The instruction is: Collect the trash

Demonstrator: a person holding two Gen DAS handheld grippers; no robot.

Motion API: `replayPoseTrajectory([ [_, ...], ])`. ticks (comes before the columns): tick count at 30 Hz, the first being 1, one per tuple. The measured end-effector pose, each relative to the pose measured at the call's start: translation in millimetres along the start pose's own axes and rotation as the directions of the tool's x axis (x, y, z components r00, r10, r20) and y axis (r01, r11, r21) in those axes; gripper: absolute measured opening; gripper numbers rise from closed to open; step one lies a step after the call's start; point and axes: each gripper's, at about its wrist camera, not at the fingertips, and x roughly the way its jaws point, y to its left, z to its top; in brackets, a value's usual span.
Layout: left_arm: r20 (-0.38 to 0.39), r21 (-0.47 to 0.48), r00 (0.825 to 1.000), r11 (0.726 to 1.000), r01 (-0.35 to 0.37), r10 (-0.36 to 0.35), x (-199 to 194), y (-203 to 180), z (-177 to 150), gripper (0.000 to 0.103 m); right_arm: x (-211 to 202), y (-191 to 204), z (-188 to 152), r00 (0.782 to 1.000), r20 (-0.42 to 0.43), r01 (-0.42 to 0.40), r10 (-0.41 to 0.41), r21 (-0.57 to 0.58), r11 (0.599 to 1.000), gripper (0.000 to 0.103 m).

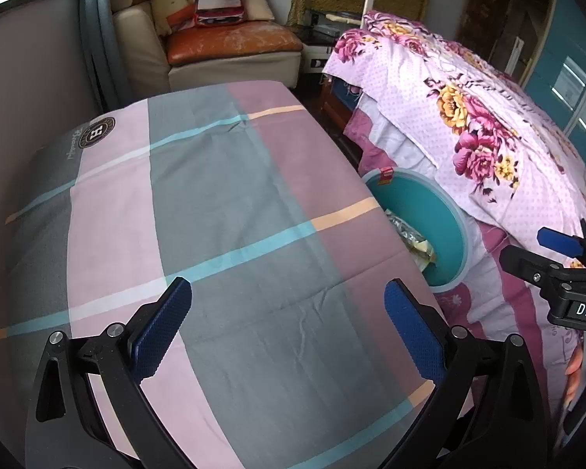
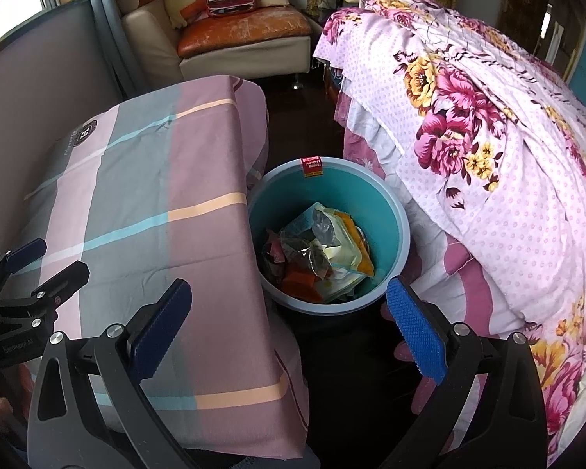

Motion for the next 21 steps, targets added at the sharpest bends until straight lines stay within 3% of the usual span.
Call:
replayPoseTrajectory([
  [21, -0.013, -0.010, 1.000, 1.000, -0.006, 0.006, 10.9, 6.8, 3.1, 0.099, 16.0, 1.5, 7.2, 1.000, -0.021, -0.003, 0.003, -0.003, 1.000, 0.096],
])
